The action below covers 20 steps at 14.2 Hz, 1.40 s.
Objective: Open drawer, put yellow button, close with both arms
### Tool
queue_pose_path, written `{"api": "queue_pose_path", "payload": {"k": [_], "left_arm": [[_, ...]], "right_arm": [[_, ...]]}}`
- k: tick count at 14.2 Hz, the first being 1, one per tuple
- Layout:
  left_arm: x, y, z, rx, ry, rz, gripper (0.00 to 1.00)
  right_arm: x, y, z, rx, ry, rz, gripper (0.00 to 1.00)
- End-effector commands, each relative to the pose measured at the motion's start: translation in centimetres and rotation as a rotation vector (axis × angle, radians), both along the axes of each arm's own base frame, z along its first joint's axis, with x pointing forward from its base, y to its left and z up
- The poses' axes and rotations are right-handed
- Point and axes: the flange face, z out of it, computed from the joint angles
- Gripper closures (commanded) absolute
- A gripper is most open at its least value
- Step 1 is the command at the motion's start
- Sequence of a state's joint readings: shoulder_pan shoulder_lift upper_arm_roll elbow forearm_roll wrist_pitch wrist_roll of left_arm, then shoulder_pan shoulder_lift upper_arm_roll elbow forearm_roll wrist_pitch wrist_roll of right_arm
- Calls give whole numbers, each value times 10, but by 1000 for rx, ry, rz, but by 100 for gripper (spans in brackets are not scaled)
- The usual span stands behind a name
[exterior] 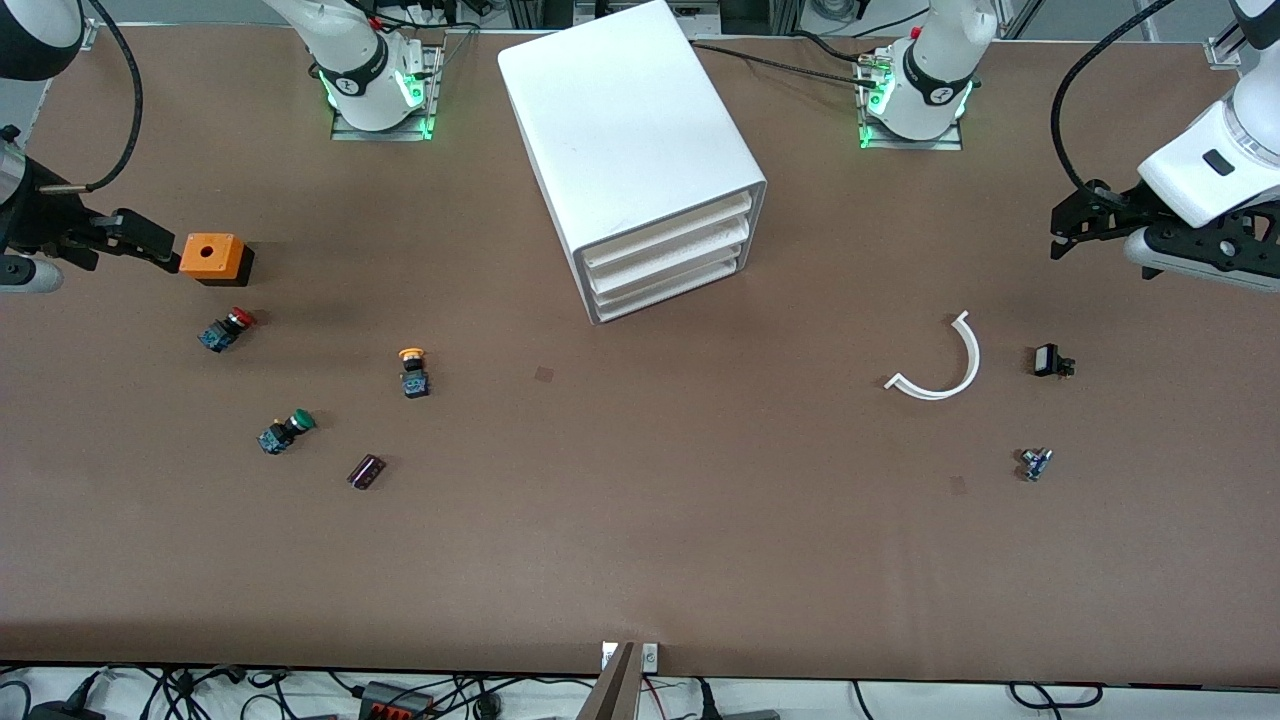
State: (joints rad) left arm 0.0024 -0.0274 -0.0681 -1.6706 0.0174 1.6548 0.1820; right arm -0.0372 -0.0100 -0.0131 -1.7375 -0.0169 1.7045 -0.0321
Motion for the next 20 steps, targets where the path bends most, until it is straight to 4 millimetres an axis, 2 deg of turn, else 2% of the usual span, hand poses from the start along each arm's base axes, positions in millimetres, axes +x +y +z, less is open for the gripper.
{"api": "queue_pose_path", "payload": {"k": [1, 8, 10, 12, 14, 17, 20], "left_arm": [[3, 0, 6, -7, 6, 5, 0], [3, -2, 6, -7, 6, 3, 0], [6, -2, -1, -7, 20, 2, 0], [8, -4, -15, -11, 67, -4, 0], [2, -7, -22, -13, 131, -14, 0], [-6, -22, -36, -95, 239, -43, 0], [-8, -39, -75, -227, 426, -59, 0]], "right_arm": [[-9, 2, 4, -14, 1, 6, 0], [-7, -1, 1, -15, 4, 1, 0], [-7, 1, 2, -13, 1, 5, 0], [-7, 0, 1, -15, 5, 5, 0], [-7, 2, 3, -13, 2, 8, 0], [-7, 1, -1, -15, 11, 7, 0], [-4, 1, -13, -12, 45, 6, 0]]}}
